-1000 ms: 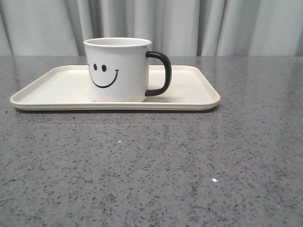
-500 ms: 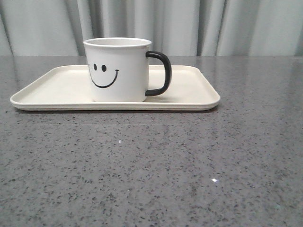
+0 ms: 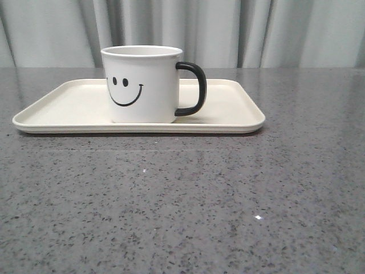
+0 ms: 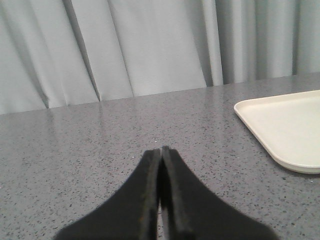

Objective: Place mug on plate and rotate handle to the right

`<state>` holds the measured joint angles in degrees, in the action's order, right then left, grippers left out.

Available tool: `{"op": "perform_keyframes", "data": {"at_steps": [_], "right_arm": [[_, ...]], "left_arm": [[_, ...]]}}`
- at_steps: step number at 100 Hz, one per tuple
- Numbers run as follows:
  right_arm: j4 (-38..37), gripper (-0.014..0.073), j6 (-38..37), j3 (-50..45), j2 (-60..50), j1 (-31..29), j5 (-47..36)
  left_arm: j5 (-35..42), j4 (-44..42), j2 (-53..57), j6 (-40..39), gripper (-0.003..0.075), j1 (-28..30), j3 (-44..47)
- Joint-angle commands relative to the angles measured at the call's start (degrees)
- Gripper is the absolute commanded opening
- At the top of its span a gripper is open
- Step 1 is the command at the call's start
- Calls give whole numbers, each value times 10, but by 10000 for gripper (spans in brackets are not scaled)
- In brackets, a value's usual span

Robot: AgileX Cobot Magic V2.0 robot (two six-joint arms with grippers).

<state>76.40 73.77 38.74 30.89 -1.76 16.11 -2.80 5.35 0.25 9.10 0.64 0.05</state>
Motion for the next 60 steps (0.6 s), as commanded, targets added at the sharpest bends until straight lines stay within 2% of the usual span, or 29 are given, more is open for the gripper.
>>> {"op": "perform_keyframes", "data": {"at_steps": [1, 14, 44, 60], "right_arm": [[34, -66, 3, -30, -29, 25, -115], [70, -66, 3, -106, -80, 36, -176], [71, -66, 3, -270, -206, 34, -199], [71, -66, 3, -327, -270, 34, -199]], "left_arm": [[43, 3, 17, -1, -20, -4, 5], [43, 3, 17, -1, -20, -4, 5], [43, 3, 17, -1, -20, -4, 5], [43, 3, 17, -1, -20, -4, 5]]}}
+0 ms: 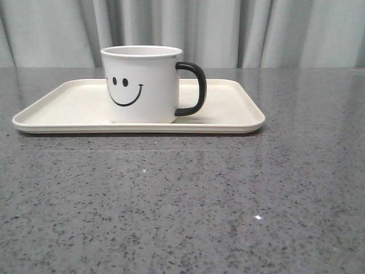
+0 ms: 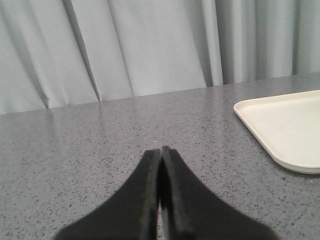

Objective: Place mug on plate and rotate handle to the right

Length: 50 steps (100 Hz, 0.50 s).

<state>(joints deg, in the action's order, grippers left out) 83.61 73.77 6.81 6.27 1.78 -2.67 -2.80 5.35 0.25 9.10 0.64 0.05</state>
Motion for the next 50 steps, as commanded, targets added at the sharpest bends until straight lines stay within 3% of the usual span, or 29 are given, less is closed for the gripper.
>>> {"op": "perform_keyframes", "data": {"at_steps": [1, 16, 50], "right_arm": [[-1, -66, 3, -11, -30, -2, -11], [-1, -66, 3, -42, -83, -2, -12], [9, -66, 3, -85, -81, -2, -9]], "left_arm": [[43, 3, 17, -1, -20, -4, 5], [43, 3, 17, -1, -20, -4, 5], [43, 3, 17, -1, -20, -4, 5]]}}
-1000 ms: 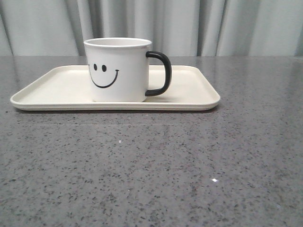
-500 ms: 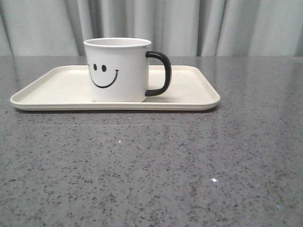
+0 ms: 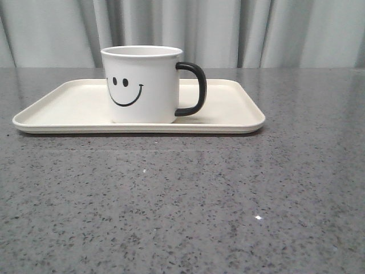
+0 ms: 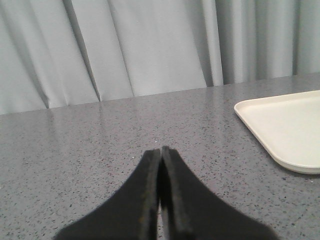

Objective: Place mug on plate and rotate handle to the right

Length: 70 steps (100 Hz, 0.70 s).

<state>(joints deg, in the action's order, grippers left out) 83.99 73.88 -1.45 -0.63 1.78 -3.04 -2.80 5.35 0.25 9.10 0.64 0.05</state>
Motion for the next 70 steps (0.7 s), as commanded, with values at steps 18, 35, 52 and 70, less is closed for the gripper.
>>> {"op": "perform_keyframes", "data": {"at_steps": [18, 35, 52, 70], "right_arm": [[7, -66, 2, -1, -12, -2, -11], [7, -66, 2, -1, -12, -2, -11], [7, -66, 2, -1, -12, -2, -12], [10, -66, 2, -1, -12, -2, -5]], "left_arm": [[43, 3, 17, -1, -20, -4, 5], [43, 3, 17, -1, -20, -4, 5], [43, 3, 17, -1, -20, -4, 5], [43, 3, 17, -1, -20, -4, 5]]}}
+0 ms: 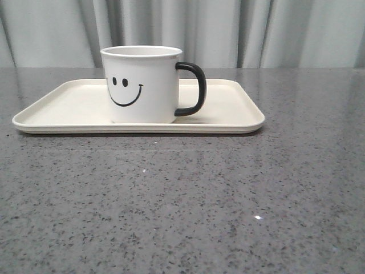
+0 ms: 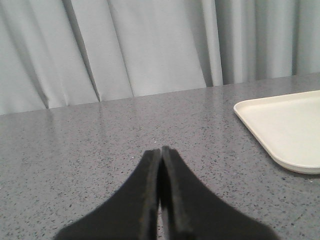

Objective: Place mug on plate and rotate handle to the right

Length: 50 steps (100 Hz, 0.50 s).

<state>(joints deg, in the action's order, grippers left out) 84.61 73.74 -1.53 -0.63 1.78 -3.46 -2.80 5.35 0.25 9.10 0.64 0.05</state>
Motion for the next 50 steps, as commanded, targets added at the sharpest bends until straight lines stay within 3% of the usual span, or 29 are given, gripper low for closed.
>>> {"op": "perform_keyframes", "data": {"at_steps": [1, 50], "right_arm": [[5, -66, 3, -1, -12, -2, 0], [9, -66, 3, -1, -12, -2, 5]], "left_arm": [[43, 3, 17, -1, -20, -4, 5], [43, 3, 17, -1, -20, -4, 5]]}}
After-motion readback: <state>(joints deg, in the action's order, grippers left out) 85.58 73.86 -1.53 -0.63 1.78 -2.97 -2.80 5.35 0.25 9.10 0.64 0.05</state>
